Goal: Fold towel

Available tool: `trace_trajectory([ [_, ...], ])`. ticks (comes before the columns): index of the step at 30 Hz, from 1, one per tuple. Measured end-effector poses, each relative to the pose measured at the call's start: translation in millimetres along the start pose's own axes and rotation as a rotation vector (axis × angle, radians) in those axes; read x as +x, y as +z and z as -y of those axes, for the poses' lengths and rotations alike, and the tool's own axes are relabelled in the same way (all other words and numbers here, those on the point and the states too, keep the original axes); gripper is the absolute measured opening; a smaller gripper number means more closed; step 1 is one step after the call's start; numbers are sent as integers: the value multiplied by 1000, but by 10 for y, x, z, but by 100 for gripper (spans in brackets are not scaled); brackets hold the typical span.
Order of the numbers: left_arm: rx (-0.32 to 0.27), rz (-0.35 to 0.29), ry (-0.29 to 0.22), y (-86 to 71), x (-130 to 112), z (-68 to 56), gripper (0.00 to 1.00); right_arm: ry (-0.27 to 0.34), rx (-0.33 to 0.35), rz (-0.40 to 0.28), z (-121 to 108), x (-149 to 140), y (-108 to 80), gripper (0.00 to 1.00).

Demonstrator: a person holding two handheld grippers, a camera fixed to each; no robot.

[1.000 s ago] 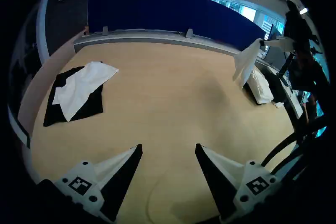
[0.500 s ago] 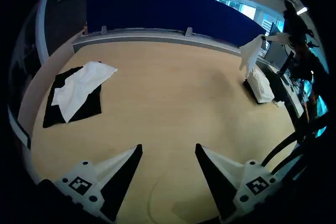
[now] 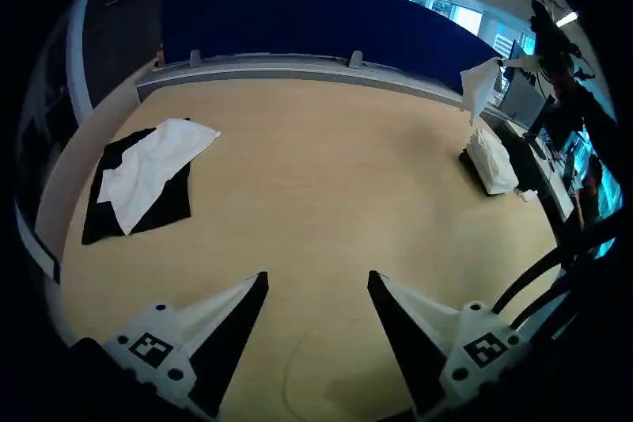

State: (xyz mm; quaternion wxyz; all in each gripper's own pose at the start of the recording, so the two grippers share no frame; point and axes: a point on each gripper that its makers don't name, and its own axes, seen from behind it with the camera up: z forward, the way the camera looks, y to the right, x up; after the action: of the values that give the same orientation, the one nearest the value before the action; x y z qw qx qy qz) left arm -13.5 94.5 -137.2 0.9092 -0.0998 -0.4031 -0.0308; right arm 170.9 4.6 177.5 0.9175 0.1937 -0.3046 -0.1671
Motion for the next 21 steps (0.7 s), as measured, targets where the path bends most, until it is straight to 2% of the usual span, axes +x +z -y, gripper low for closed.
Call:
trace_trajectory([
  [6,-2,2,3,21,5,-28,94,15,-17,15,-183,-65,9,2],
  [12,-4,3,3,14,26,-57,94,21,-21,35,-237,-178,8,2],
  [21,-9,5,12,23,57,-100,94,42,-34,62,-281,-505,-167,2],
])
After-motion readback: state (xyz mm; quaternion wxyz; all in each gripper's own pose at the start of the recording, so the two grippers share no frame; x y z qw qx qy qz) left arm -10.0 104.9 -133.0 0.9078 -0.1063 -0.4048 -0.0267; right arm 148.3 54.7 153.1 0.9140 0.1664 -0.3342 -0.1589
